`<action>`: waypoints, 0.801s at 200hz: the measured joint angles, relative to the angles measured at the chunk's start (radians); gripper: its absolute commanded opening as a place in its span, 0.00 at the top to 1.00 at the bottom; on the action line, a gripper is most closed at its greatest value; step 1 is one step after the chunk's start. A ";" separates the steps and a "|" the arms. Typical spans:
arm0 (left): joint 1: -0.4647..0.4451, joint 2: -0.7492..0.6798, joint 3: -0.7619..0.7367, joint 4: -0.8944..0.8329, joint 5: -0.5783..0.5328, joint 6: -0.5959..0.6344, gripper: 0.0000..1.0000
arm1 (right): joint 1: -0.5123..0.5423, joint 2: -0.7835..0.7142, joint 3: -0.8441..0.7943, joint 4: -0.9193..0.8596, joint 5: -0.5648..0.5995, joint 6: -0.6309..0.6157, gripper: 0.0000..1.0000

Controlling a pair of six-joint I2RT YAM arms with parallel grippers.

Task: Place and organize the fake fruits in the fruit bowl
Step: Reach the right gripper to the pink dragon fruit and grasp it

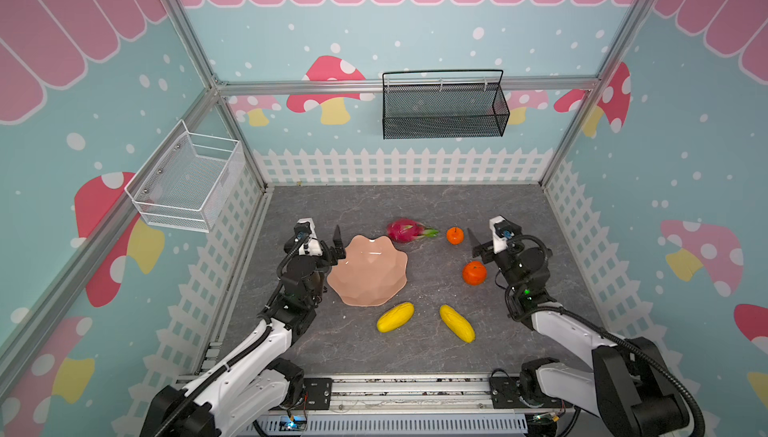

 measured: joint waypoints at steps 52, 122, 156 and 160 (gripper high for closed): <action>-0.026 -0.079 0.379 -0.663 0.396 -0.116 0.00 | 0.058 0.266 0.272 -0.240 -0.254 -0.111 0.00; -0.029 -0.153 0.298 -0.858 0.590 -0.074 0.00 | 0.117 0.632 0.744 -0.564 -0.438 -0.308 0.02; -0.013 -0.153 0.287 -0.850 0.607 -0.075 0.00 | 0.130 0.746 0.834 -0.631 -0.437 -0.347 0.02; -0.006 -0.153 0.286 -0.846 0.613 -0.079 0.00 | 0.131 0.758 0.842 -0.637 -0.437 -0.350 0.02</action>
